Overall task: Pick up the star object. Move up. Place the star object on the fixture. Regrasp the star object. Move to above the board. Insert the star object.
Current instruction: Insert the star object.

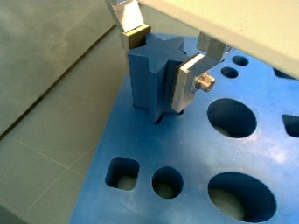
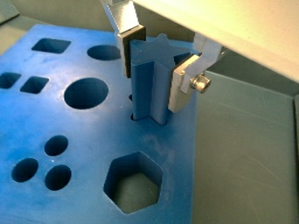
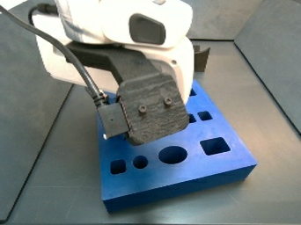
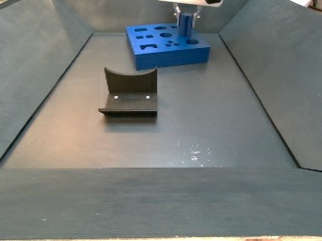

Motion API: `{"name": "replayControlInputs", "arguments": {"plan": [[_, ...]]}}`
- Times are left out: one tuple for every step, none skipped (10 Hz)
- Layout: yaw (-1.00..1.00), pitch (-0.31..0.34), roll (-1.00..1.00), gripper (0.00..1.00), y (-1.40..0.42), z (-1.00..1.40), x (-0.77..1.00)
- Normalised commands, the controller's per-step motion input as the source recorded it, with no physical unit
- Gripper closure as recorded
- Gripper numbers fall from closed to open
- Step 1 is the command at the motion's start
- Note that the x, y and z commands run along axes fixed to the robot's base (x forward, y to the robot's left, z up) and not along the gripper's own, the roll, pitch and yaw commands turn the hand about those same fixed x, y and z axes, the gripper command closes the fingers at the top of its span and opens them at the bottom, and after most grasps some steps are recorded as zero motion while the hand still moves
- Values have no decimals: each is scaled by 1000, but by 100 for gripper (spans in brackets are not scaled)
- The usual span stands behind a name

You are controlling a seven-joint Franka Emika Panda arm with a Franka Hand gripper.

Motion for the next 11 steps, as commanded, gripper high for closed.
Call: {"name": "replayControlInputs", "arguments": {"plan": [[0, -46, 14, 100, 0, -1000, 0], [0, 0, 29, 100, 0, -1000, 20], [0, 0, 0, 100, 0, -1000, 140], [0, 3, -6, 100, 0, -554, 151], [0, 40, 0, 100, 0, -594, 134], [0, 0, -14, 100, 0, -826, 57], [0, 34, 0, 100, 0, -460, 129], [0, -6, 0, 100, 0, 0, 0], [0, -9, 0, 100, 0, 0, 0], [0, 0, 51, 100, 0, 0, 0], [0, 0, 14, 100, 0, 0, 0]]}}
